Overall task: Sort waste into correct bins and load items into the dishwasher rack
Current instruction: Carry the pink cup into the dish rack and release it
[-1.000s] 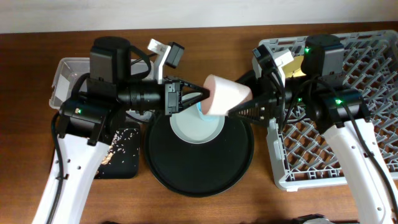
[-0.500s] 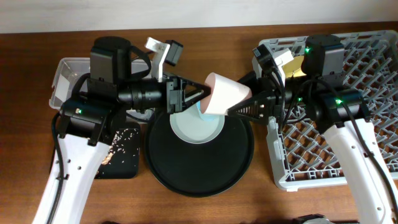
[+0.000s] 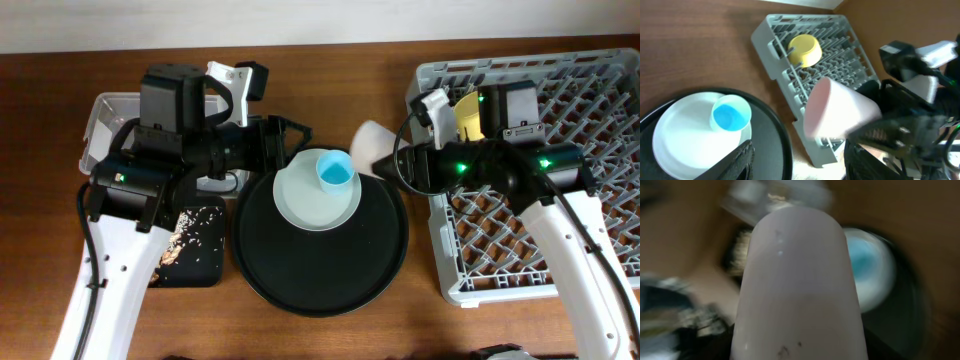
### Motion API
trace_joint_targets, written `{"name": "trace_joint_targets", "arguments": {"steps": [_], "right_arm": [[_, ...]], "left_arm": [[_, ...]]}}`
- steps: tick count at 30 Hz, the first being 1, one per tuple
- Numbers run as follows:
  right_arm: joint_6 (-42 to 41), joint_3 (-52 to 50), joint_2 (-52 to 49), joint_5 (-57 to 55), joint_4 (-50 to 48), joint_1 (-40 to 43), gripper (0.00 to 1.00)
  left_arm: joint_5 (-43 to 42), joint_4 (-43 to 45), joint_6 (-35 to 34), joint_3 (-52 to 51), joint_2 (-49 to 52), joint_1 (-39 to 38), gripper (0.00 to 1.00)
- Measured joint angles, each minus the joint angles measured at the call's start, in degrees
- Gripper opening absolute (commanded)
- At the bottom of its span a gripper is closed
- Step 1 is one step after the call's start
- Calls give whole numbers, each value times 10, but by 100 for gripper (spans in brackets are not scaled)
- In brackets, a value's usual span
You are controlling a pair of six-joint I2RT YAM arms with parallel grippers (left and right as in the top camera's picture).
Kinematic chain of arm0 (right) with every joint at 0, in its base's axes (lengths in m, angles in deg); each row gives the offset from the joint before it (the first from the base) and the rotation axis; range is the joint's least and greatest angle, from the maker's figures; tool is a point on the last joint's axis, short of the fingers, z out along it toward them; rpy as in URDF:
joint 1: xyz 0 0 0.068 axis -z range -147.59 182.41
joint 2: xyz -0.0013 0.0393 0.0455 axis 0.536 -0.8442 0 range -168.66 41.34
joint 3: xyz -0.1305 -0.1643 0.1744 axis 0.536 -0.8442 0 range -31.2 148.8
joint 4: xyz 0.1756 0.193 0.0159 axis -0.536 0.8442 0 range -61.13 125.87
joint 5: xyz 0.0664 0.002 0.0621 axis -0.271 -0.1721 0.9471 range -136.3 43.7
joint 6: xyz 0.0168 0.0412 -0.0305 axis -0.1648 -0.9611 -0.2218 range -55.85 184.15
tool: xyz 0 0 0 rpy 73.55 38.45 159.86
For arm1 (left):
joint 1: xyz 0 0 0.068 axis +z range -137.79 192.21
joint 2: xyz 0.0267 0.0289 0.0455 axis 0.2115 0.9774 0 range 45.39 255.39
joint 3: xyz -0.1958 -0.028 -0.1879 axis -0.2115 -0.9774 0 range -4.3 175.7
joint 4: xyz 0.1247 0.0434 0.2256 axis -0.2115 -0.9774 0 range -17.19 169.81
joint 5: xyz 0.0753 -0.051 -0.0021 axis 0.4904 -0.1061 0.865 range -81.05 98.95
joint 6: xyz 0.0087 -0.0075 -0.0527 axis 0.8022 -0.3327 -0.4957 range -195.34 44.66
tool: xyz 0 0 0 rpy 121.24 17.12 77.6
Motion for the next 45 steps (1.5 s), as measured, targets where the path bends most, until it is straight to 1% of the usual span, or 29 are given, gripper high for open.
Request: {"name": "trace_joint_targets", "arguments": {"steps": [4, 9, 11, 14, 19, 24, 31, 36, 37, 39, 45], "right_arm": [[-44, 0, 0, -189, 60, 0, 46], [-106, 0, 0, -370, 137, 0, 46], [-123, 0, -6, -415, 155, 0, 47], [-135, 0, -32, -455, 153, 0, 47], [-148, 0, -83, -503, 150, 5, 47], [-155, 0, -136, -516, 138, 22, 47], [-156, 0, -150, -519, 104, 23, 47], [-152, 0, -150, -519, 106, 23, 74], [-156, 0, -150, -518, 110, 23, 77], [-156, 0, -150, -519, 114, 23, 79], [-157, 0, -150, -519, 116, 23, 80]], "left_arm": [[18, -15, 0, 0, 0, 0, 57], [40, -37, 0, 0, 0, 0, 57], [44, -42, 0, 0, 0, 0, 57], [48, -42, 0, 0, 0, 0, 57], [50, -48, 0, 0, 0, 0, 57], [51, -50, 0, 0, 0, 0, 57], [54, -52, 0, 0, 0, 0, 57], [55, -55, 0, 0, 0, 0, 57], [58, -58, 0, 0, 0, 0, 57], [66, -61, 0, 0, 0, 0, 57], [74, -63, 0, 0, 0, 0, 57]]}}
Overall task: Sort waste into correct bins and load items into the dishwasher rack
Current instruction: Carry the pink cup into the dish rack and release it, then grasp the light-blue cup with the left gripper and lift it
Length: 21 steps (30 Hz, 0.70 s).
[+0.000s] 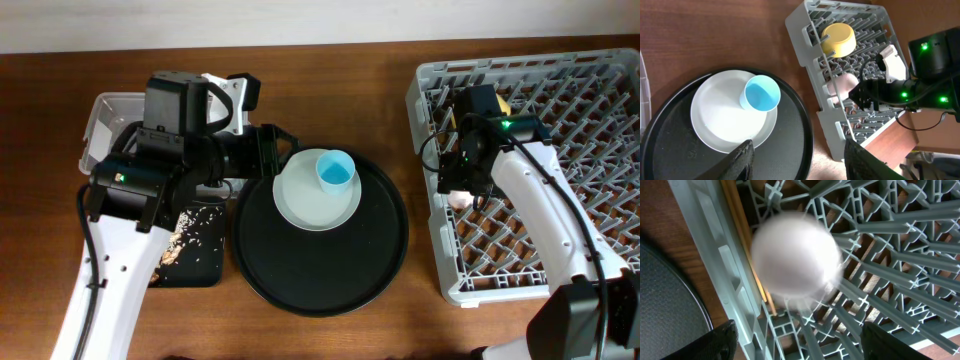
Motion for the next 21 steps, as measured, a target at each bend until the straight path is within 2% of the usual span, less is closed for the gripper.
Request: {"name": "trace_joint_targets", "arguments": {"steps": [7, 15, 18, 21], "right_arm": [[0, 0, 0, 3, -3, 0, 80], [1, 0, 12, 38, -7, 0, 83], [14, 2, 64, 69, -6, 0, 86], [23, 19, 168, 96, 4, 0, 88]], "left_arm": [[7, 0, 0, 0, 0, -1, 57], [107, 3, -24, -17, 42, -64, 57], [133, 16, -33, -19, 89, -84, 57], [151, 30, -42, -21, 141, -93, 57]]}}
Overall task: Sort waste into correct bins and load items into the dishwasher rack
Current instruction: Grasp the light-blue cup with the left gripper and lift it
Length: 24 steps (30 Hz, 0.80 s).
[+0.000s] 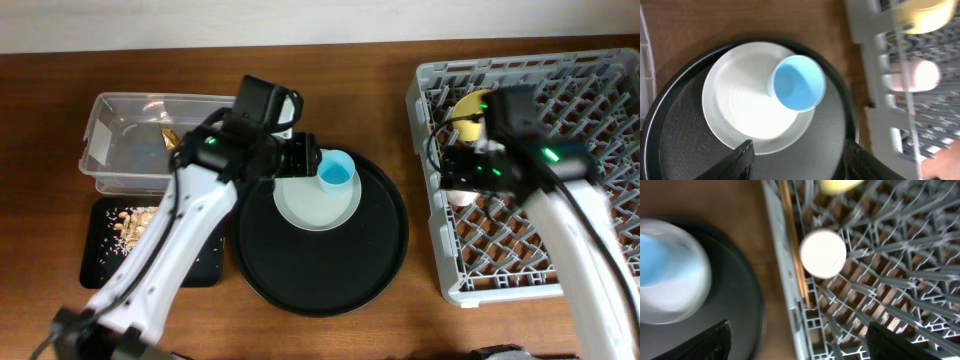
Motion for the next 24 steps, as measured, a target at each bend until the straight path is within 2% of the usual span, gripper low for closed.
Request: {"name": "trace_joint_targets", "arguments": {"steps": [3, 6, 9, 10, 14, 15, 17, 24], "right_arm": [[5, 11, 81, 8, 22, 0, 89], [8, 12, 138, 13, 45, 0, 89], [8, 12, 149, 15, 54, 0, 89], [8, 12, 148, 15, 57, 0, 89], [8, 12, 138, 17, 66, 0, 89], [8, 12, 135, 17, 69, 0, 89], [8, 12, 125, 17, 75, 0, 89], [11, 12, 106, 17, 78, 0, 89]], "left_arm": [[9, 12, -6, 0, 45, 0, 55], [14, 21, -12, 0, 97, -1, 46], [16, 34, -17, 0, 132, -3, 45], [16, 37, -17, 0, 142, -4, 41], [16, 52, -23, -1, 182, -16, 36], [16, 55, -24, -2, 188, -18, 33], [16, 62, -26, -2, 198, -24, 18], [18, 68, -32, -3, 200, -30, 1]]}}
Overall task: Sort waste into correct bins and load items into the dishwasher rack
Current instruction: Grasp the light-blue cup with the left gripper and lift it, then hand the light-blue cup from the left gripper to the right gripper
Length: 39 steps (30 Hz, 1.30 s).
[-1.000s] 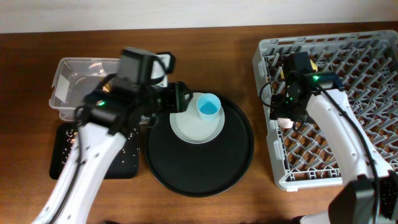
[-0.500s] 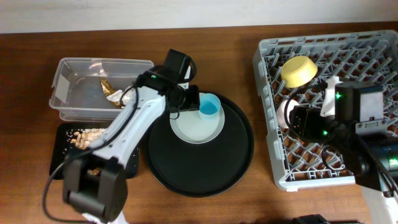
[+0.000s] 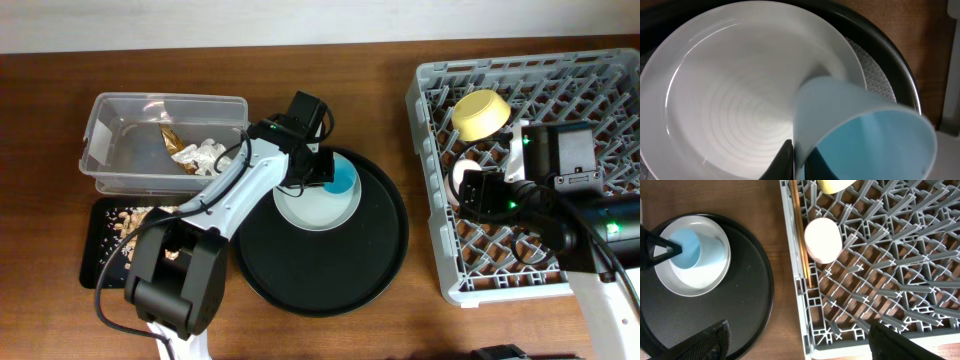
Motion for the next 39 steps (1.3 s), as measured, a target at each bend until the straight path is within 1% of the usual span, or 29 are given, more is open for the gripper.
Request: {"name": "trace_joint_targets", "arguments": {"steps": [4, 7, 11, 14, 18, 21, 22, 23, 25, 29, 33, 34, 37, 39], "right_arm": [[1, 0, 0, 0, 0, 0, 89], [1, 0, 0, 0, 3, 0, 89], [2, 0, 0, 8, 2, 0, 89], [33, 0, 0, 58, -1, 0, 90], [105, 0, 2, 177, -11, 0, 91], [199, 0, 3, 343, -28, 0, 92], [219, 0, 3, 379, -35, 0, 92], [239, 0, 3, 421, -45, 0, 93], [271, 0, 3, 487, -61, 0, 93], [300, 0, 3, 551, -90, 0, 97], [310, 0, 3, 596, -131, 0, 98], [311, 0, 3, 603, -138, 0, 97], [312, 0, 3, 617, -155, 0, 91], [314, 0, 3, 638, -170, 0, 89]], "left_arm": [[2, -3, 0, 1, 0, 4, 0], [0, -32, 0, 10, 0, 16, 0], [-47, -45, 7, 24, -22, 37, 0], [-128, -45, 23, 28, -75, 47, 0], [-303, -35, 79, 35, -144, 61, 0], [-457, -25, 129, 43, -178, 87, 0], [-489, -22, 138, 43, -181, 91, 0], [-545, -22, 157, 43, -183, 100, 0], [-613, -22, 178, 43, -181, 105, 0], [-681, -22, 196, 43, -181, 104, 0], [-726, -22, 206, 43, -181, 104, 0], [-740, -22, 209, 43, -181, 104, 0], [-760, -22, 214, 43, -181, 104, 0], [-768, -22, 218, 43, -181, 103, 0]]}}
